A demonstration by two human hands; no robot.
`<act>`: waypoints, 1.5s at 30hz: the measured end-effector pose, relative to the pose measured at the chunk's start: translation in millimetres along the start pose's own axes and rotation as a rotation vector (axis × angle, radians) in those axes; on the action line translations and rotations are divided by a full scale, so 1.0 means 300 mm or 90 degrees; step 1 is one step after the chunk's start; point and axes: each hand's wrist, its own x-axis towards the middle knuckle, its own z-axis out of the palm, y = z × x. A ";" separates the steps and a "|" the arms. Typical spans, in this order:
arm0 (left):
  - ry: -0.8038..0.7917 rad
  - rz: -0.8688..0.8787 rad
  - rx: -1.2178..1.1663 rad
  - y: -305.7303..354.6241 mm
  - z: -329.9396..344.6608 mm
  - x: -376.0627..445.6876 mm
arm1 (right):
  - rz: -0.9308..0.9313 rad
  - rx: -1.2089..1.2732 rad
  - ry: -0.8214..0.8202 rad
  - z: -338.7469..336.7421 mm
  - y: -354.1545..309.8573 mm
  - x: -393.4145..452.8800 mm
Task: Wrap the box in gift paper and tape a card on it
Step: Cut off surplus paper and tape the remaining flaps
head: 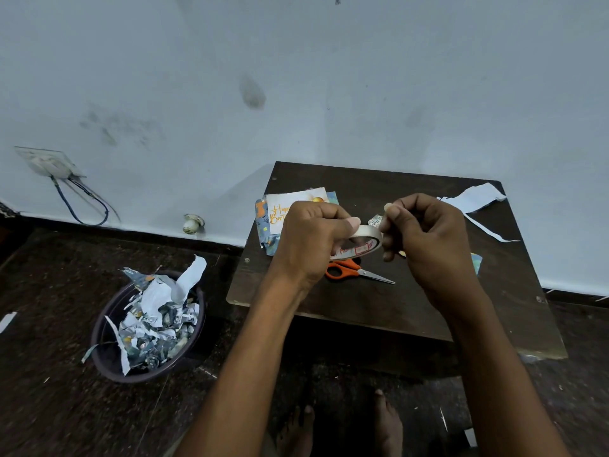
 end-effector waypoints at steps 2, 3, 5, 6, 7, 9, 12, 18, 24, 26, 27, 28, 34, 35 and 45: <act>-0.004 -0.008 -0.012 -0.002 -0.003 0.001 | 0.012 0.036 -0.001 -0.001 0.000 0.001; -0.009 -0.007 -0.012 -0.005 -0.006 0.001 | 0.013 0.041 -0.001 -0.001 0.000 0.001; -0.017 0.000 -0.007 -0.011 -0.006 0.000 | 0.006 0.043 -0.003 0.003 -0.002 0.000; -0.023 0.007 0.005 -0.014 -0.004 -0.002 | -0.001 0.042 -0.004 0.005 -0.004 -0.001; -0.030 0.016 0.028 -0.017 -0.001 -0.004 | -0.008 0.039 -0.004 0.007 -0.006 -0.002; -0.046 0.029 0.080 -0.018 0.006 -0.006 | -0.021 0.036 -0.001 0.008 -0.008 -0.003; -0.058 0.031 0.113 -0.014 0.006 -0.001 | -0.015 0.040 0.000 0.010 -0.004 -0.002; -0.107 -0.009 0.003 0.000 -0.018 -0.006 | 0.091 0.135 0.039 -0.011 -0.009 0.016; -0.115 -0.002 0.051 -0.005 -0.011 -0.021 | 0.105 0.145 0.040 0.002 -0.019 0.012; -0.097 0.008 0.098 0.003 0.002 -0.025 | 0.102 0.147 0.045 0.000 -0.021 0.014; -0.092 0.018 0.116 0.004 0.003 -0.024 | 0.103 0.149 0.050 -0.001 -0.021 0.014; -0.091 0.025 0.127 0.002 0.002 -0.019 | 0.106 0.152 0.058 -0.002 -0.021 0.015; -0.122 0.004 0.094 -0.011 -0.056 -0.007 | 0.139 0.220 0.145 -0.039 -0.022 0.038; -0.128 -0.006 0.073 -0.009 -0.066 -0.008 | 0.133 0.222 0.142 -0.044 -0.025 0.041; -0.119 -0.025 0.150 0.008 -0.083 -0.027 | 0.106 0.190 0.053 -0.008 -0.065 0.028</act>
